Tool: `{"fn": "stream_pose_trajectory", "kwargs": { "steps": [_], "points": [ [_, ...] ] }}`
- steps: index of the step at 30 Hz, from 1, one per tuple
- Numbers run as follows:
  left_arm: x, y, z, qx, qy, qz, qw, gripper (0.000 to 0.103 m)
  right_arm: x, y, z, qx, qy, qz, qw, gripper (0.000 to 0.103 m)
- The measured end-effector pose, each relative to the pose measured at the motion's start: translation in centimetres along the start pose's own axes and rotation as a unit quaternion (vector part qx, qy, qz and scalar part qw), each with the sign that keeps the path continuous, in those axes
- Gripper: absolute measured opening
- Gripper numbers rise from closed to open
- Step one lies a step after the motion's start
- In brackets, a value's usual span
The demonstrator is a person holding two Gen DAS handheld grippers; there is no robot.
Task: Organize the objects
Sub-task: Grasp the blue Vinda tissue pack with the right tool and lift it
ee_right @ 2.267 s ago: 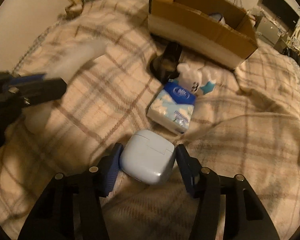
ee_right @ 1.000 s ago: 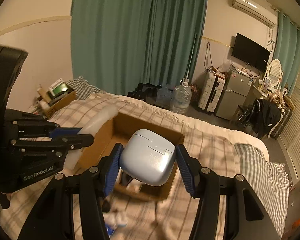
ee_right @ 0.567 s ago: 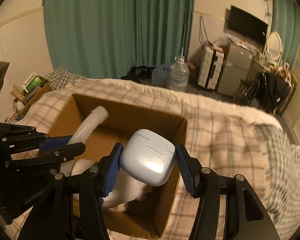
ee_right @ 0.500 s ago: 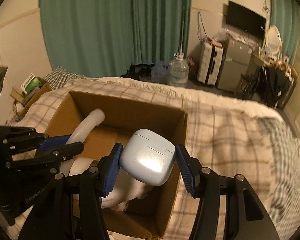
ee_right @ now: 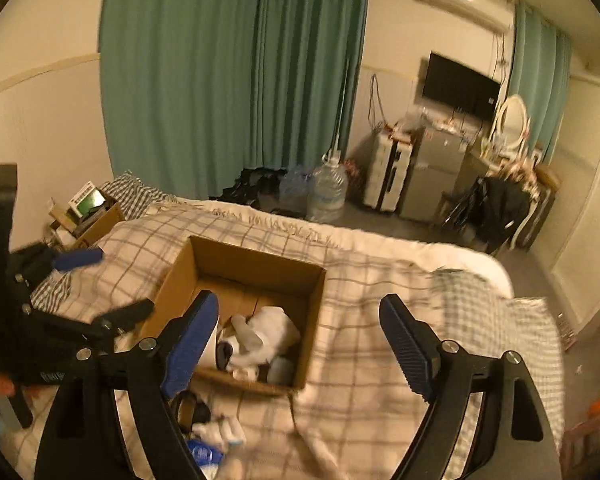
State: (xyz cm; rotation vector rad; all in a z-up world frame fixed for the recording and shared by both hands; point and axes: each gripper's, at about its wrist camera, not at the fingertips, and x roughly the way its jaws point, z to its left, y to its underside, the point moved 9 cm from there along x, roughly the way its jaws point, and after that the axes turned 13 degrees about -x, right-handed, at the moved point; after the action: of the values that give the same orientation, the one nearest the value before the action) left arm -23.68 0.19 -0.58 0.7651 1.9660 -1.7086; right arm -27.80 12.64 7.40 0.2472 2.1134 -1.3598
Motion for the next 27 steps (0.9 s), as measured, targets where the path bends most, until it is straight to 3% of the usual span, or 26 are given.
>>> {"fn": "stream_pose_trajectory", "kwargs": {
  "steps": [6, 11, 14, 18, 24, 27],
  "points": [
    [-6.6, 2.3, 1.4, -0.016, -0.013, -0.03, 0.9993, 0.099, -6.8, 2.3, 2.3, -0.01, 0.0, -0.014, 1.0, 0.087],
    [-7.8, 7.8, 3.9, -0.06, -0.044, -0.027, 0.9969, 0.102, -7.3, 6.2, 4.7, 0.0, 0.021, -0.014, 1.0, 0.089],
    [-6.6, 12.5, 5.1, -0.084, -0.059, -0.015, 0.9946, 0.102, -4.6, 10.1, 5.9, 0.021, 0.052, 0.009, 0.998, 0.089],
    [-3.8, 17.5, 6.6, -0.093, -0.101, 0.015, 0.9904, 0.102, 1.1, 15.7, 9.0, 0.042, -0.001, 0.069, 0.997, 0.089],
    [-1.2, 19.4, 7.2, -0.083, -0.123, 0.044, 0.9879, 0.102, 6.7, 21.5, 14.0, 0.027, -0.079, 0.168, 0.982, 0.089],
    [-0.5, 20.3, 7.6, -0.09, -0.126, 0.057, 0.9862, 0.102, 7.8, 22.2, 15.4, 0.025, -0.101, 0.177, 0.979, 0.089]
  ]
}}
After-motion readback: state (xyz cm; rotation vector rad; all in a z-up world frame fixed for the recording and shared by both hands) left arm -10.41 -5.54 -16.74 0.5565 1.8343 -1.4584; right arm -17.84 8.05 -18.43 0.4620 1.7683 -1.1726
